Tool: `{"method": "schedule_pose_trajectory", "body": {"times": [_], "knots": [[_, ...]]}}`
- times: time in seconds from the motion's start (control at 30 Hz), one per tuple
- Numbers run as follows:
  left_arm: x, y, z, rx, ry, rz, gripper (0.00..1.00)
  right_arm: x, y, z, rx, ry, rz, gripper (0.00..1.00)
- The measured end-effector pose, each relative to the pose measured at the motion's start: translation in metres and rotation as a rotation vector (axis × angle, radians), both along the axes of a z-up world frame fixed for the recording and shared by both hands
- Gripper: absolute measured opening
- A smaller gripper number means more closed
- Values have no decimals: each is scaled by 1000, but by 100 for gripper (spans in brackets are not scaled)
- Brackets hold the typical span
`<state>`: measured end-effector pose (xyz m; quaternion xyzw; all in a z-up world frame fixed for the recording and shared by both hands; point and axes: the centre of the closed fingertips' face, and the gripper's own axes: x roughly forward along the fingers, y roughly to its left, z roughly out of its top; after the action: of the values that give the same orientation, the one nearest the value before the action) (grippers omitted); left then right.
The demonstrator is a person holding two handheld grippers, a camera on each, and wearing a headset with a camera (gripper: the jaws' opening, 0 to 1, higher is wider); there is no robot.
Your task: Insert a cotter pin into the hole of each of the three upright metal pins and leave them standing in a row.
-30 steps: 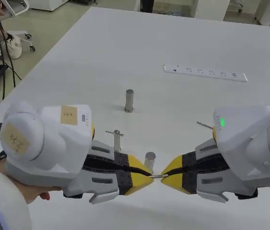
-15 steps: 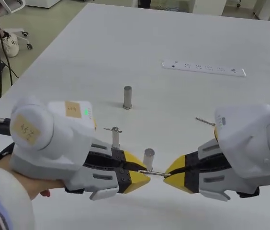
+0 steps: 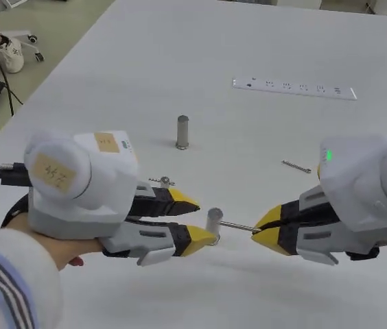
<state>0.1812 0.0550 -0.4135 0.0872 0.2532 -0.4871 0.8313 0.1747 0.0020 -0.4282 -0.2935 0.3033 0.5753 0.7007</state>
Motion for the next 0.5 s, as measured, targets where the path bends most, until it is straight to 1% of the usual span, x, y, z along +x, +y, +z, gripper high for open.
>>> {"method": "schedule_pose_trajectory", "body": {"times": [0.07, 0.13, 0.17, 0.3, 0.4, 0.5], "knots": [[3, -1, -6, 7, 31, 11, 23, 4, -2, -3, -1, 5, -13, 0], [6, -2, -8, 5, 38, 7, 23, 6, -4, -6, -9, 9, -18, 0], [7, -3, -10, 14, 42, 7, 23, 7, -4, -8, -15, 8, -18, 0], [14, -3, -16, 35, 49, 9, 24, 13, -7, -13, -34, 8, -26, 0], [18, -3, -20, 75, 35, -5, 23, 16, -9, -17, -43, 15, -37, 0], [21, -5, -21, 78, 33, -12, 23, 18, -9, -21, -52, 20, -38, 0]]}}
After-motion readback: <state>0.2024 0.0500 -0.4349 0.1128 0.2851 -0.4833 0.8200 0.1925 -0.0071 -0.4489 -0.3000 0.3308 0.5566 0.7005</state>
